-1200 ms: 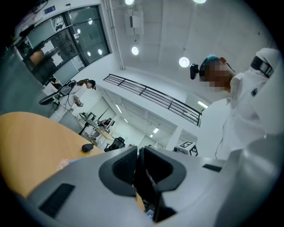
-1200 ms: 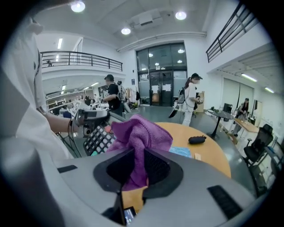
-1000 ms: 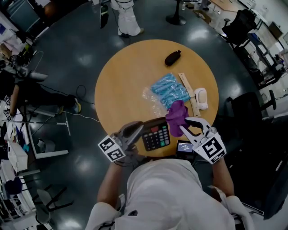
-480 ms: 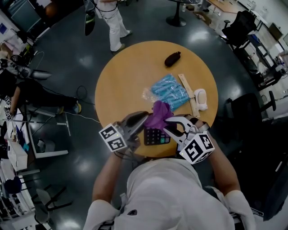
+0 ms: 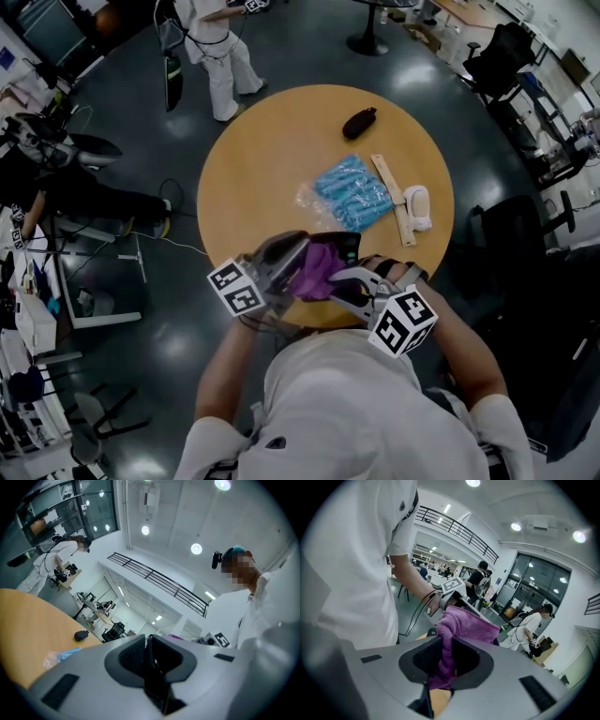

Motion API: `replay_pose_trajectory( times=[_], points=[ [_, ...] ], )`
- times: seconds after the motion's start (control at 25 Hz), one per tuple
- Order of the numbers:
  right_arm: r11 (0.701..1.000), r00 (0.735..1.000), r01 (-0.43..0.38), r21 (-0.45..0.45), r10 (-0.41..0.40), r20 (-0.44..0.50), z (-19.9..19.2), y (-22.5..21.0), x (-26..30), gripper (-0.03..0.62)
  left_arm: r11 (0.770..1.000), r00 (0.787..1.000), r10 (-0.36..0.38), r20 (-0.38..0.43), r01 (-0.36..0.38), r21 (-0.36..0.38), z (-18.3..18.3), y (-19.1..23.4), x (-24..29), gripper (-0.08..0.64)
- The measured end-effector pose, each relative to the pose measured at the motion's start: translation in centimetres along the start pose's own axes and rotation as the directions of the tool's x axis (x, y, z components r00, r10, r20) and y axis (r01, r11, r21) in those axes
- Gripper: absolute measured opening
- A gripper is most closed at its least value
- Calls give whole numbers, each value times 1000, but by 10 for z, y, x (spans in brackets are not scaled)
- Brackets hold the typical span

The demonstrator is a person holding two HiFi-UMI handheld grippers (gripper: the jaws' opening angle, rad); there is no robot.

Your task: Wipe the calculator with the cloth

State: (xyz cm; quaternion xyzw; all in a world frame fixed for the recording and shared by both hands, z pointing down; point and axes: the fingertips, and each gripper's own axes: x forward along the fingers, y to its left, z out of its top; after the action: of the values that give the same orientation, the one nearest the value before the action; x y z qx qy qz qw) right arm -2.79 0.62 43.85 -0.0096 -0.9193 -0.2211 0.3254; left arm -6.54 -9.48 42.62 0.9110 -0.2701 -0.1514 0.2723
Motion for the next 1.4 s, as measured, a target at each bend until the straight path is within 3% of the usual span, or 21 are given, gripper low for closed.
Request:
replay_pose_trajectory(
  times=[0.24, 0.52, 0.64, 0.76, 0.88, 0.96, 1.04, 1.24, 1.4],
  points=[
    [994, 994, -111, -22, 111, -2, 4, 39, 6, 71, 1000, 1000, -11, 22, 11, 20, 5, -3, -2, 55],
    [979, 979, -201, 42, 200, 31, -4, 82, -3, 72, 999, 999, -7, 51, 5, 45, 7, -1, -7, 55],
    [989, 989, -136, 63, 132, 64, -1, 70, -22, 72, 999, 999, -1, 46, -1, 45, 6, 3, -10, 55],
    [994, 996, 40, 101, -48, 72, -8, 24, -41, 71, 999, 998, -19, 56, 17, 38, 8, 2, -13, 55],
    [969, 974, 215, 117, -222, 47, -22, -22, -57, 72, 998, 997, -47, 69, 45, 33, 7, -5, -12, 55],
    [953, 959, 278, 117, -283, 28, -28, -41, -61, 72, 998, 996, -60, 72, 58, 28, 6, -11, -11, 55],
    [954, 961, 273, 122, -277, 16, -31, -44, -58, 72, 998, 994, -68, 87, 66, 19, 8, -15, -12, 55],
    [970, 985, 155, 188, -166, 45, -36, -13, -48, 71, 998, 992, -56, 116, 54, 19, 11, -15, -15, 55],
    [952, 986, 88, 293, -125, 107, -40, 10, -47, 72, 999, 988, -47, 146, 46, 10, 16, -12, -19, 55]
  ],
)
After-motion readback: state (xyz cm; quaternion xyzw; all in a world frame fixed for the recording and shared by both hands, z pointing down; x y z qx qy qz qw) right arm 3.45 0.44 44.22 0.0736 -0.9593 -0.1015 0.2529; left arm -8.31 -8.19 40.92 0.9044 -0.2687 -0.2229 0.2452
